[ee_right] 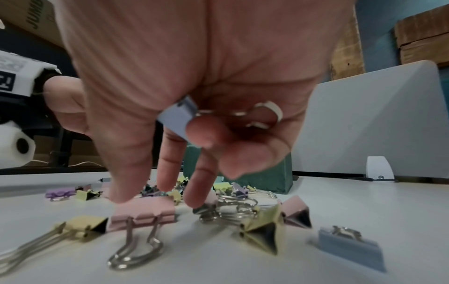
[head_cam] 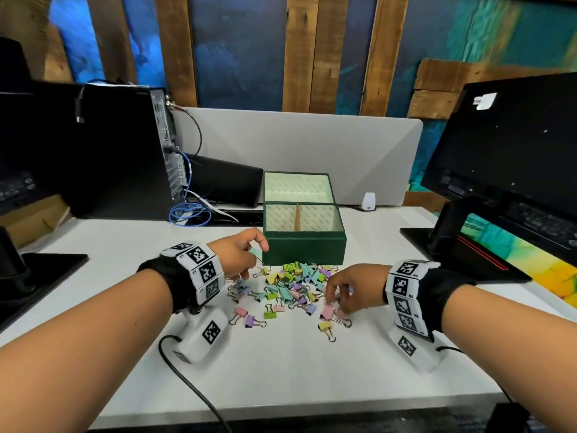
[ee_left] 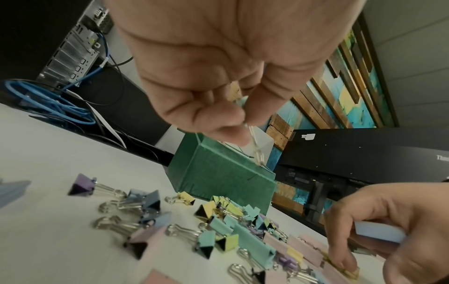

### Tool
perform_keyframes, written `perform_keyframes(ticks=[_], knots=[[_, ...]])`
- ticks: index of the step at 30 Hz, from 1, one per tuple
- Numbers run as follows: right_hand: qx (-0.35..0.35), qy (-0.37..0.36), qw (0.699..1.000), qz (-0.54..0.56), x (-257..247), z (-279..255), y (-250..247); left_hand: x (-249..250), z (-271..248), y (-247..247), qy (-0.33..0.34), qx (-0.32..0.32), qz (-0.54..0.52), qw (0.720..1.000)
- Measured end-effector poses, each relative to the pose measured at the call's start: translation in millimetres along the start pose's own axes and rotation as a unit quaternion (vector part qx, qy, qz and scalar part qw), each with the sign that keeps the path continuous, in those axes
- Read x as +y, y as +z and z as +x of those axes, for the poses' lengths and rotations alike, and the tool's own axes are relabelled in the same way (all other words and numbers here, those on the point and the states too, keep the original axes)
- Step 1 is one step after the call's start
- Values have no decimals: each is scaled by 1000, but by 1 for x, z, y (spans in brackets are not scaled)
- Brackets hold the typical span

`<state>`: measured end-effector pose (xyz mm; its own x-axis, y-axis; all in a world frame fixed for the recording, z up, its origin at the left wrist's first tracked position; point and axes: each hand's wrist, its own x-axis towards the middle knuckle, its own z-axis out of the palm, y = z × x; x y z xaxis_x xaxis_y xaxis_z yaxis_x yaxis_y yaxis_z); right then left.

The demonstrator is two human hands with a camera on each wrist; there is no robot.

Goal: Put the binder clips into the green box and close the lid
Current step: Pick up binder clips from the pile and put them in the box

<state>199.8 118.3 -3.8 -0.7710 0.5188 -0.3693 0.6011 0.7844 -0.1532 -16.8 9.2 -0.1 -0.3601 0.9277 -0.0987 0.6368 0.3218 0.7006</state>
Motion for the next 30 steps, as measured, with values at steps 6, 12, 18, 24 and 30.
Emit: perform_keyframes(ticks=[6,12,18,24,30], knots=[[-13,-19,999,-29,-13,14,8,-3,-4,6,-16,-25,8,1000],[1,-20,999,-34,-18,24,9,-3,-6,10,-26,-39,4,999],[60,-5,990,129,-2,13,-2,6,3,15,-28,-28,-19,999],[117,102,901,405,21,23,-41,20,26,5,-50,32,-132,990],[133,93,824,543,13,64,-94,31,48,-22,-65,53,-260,962]])
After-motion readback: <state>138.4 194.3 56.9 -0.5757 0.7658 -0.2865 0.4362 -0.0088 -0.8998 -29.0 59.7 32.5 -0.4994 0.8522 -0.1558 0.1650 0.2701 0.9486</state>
